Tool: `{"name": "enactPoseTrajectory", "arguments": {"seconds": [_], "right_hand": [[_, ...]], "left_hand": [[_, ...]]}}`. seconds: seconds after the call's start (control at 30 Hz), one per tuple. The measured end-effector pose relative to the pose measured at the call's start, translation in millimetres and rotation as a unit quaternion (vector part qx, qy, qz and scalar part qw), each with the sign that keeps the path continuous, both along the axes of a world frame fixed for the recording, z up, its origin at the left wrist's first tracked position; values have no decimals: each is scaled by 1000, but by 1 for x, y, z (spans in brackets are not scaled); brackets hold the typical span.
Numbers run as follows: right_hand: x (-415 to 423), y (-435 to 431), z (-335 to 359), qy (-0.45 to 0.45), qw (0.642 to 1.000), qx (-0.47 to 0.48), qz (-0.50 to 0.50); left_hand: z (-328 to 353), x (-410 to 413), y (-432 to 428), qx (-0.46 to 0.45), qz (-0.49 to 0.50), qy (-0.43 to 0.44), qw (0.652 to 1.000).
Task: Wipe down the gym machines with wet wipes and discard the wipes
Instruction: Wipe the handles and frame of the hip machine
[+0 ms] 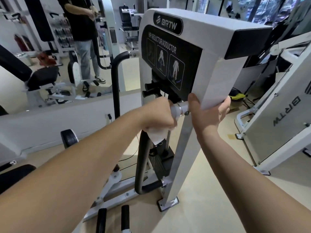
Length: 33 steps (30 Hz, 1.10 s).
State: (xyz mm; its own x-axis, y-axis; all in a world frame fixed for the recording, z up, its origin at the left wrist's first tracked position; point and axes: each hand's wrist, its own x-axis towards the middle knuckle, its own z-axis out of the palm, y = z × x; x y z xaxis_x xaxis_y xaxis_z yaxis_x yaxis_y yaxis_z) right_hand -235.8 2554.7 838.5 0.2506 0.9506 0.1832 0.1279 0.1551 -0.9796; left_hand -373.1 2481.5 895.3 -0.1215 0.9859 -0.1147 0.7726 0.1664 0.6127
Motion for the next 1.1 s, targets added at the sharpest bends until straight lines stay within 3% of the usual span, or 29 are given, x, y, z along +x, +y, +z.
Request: {"name": "enactPoseTrajectory", "arguments": {"seconds": [0.13, 0.2, 0.3, 0.37, 0.4, 0.47, 0.5, 0.57, 0.6, 0.67, 0.73, 0.77, 0.83, 0.9, 0.97, 1.03, 1.1], "right_hand": [[4, -1, 2, -5, 1000, -14, 18], [4, -2, 3, -6, 1000, -13, 18], [4, -2, 1, -7, 1000, -6, 16], [3, -1, 0, -8, 1000, -3, 13], [3, 0, -1, -8, 1000, -1, 11], [2, 2, -3, -8, 1000, 1, 9], [2, 2, -4, -7, 1000, 2, 8], [1, 4, -6, -7, 1000, 8, 4], [1, 4, -7, -8, 1000, 12, 0], [0, 5, -9, -7, 1000, 18, -5], [-1, 5, -8, -2, 1000, 21, -6], [-1, 5, -8, 1, 1000, 20, -6], [-1, 4, -7, 6, 1000, 16, -1], [0, 5, -6, 7, 1000, 14, 3], [0, 4, -6, 4, 1000, 12, 3], [0, 3, -7, 3, 1000, 15, 1], [0, 3, -8, 4, 1000, 18, 0]], "left_hand": [[5, -8, 3, -131, -22, -191, 973], [5, -7, 4, -137, -25, -197, 971], [3, 5, -2, -27, 37, -80, 996], [-11, 13, -6, 53, 84, 44, 994], [-22, 18, -9, 107, 107, 141, 978], [-48, 25, -14, 221, 138, 317, 912], [-58, 27, -15, 272, 146, 362, 880], [-62, 29, -16, 324, 151, 382, 852], [-58, 28, -14, 298, 145, 364, 871], [-36, 21, -8, 178, 120, 270, 939], [-17, 5, 2, 41, 52, 73, 995], [-7, -1, 5, -32, 22, -47, 998], [-1, -11, 5, -141, -32, -209, 967], [1, -13, 5, -154, -46, -243, 957], [-1, -5, 5, -85, -4, -149, 985], [-14, 7, -2, 32, 77, 18, 996], [-37, 23, -15, 169, 144, 225, 949]]}}
